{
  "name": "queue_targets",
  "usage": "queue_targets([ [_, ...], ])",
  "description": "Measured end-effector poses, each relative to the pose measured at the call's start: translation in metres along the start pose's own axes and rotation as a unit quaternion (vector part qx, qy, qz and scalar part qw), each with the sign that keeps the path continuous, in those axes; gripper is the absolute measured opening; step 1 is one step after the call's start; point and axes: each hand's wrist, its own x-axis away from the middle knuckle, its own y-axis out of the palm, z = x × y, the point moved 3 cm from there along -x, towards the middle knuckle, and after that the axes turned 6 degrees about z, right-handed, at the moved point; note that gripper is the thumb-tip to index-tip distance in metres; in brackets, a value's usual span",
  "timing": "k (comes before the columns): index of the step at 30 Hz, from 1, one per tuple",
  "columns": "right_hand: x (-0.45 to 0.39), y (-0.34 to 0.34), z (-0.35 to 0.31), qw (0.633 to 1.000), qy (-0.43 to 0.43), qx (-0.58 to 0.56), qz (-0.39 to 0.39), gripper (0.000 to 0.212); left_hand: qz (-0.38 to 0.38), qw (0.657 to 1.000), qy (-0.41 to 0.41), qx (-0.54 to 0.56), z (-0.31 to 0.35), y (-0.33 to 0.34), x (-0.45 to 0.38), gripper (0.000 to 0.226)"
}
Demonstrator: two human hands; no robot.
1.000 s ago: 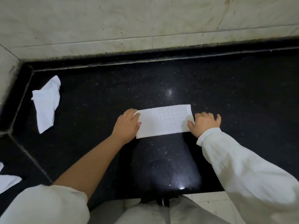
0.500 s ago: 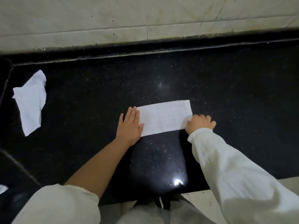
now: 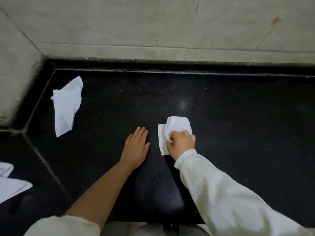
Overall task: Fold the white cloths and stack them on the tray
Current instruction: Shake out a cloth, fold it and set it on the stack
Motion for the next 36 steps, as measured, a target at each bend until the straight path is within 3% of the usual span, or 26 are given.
queue_targets([
  [4, 0.005, 0.032, -0.012, 0.995, -0.038, 0.079, -0.048, 0.022, 0.015, 1.0, -0.005, -0.006, -0.023, -0.004, 0.014, 0.051],
  [7, 0.002, 0.031, -0.011, 0.996, -0.026, 0.069, -0.056, 0.034, 0.05, 0.999, 0.002, 0.013, -0.031, -0.004, 0.019, 0.051],
  [11, 0.007, 0.025, -0.005, 0.987, -0.073, 0.104, -0.095, 0.053, 0.072, 0.997, 0.008, 0.039, -0.023, -0.005, 0.017, 0.046],
  [17, 0.016, 0.007, 0.039, 0.974, -0.084, 0.206, -0.054, 0.042, 0.14, 0.972, 0.179, 0.06, 0.019, -0.001, 0.011, 0.036],
  [20, 0.013, 0.009, 0.052, 0.965, -0.079, 0.236, -0.086, 0.045, 0.112, 0.963, 0.24, 0.046, 0.043, 0.009, 0.011, 0.033],
  [22, 0.009, 0.011, 0.053, 0.966, -0.09, 0.23, -0.079, 0.044, 0.067, 0.971, 0.231, -0.001, 0.05, 0.012, 0.008, 0.035],
  [25, 0.004, 0.012, 0.052, 0.973, -0.107, 0.198, -0.054, 0.039, 0.068, 0.973, 0.22, -0.03, 0.053, 0.018, 0.003, 0.024],
  [30, 0.001, -0.005, 0.049, 0.98, -0.112, 0.162, -0.012, 0.033, -0.015, 0.975, 0.178, -0.131, 0.066, 0.005, 0.003, 0.037],
  [34, 0.021, -0.034, 0.065, 0.985, -0.097, 0.139, 0.021, 0.031, 0.043, 0.96, 0.242, -0.137, 0.09, 0.001, -0.001, 0.031],
  [36, 0.034, -0.054, 0.088, 0.99, -0.066, 0.118, 0.032, 0.031, 0.086, 0.943, 0.297, -0.123, 0.112, -0.01, -0.003, 0.012],
])
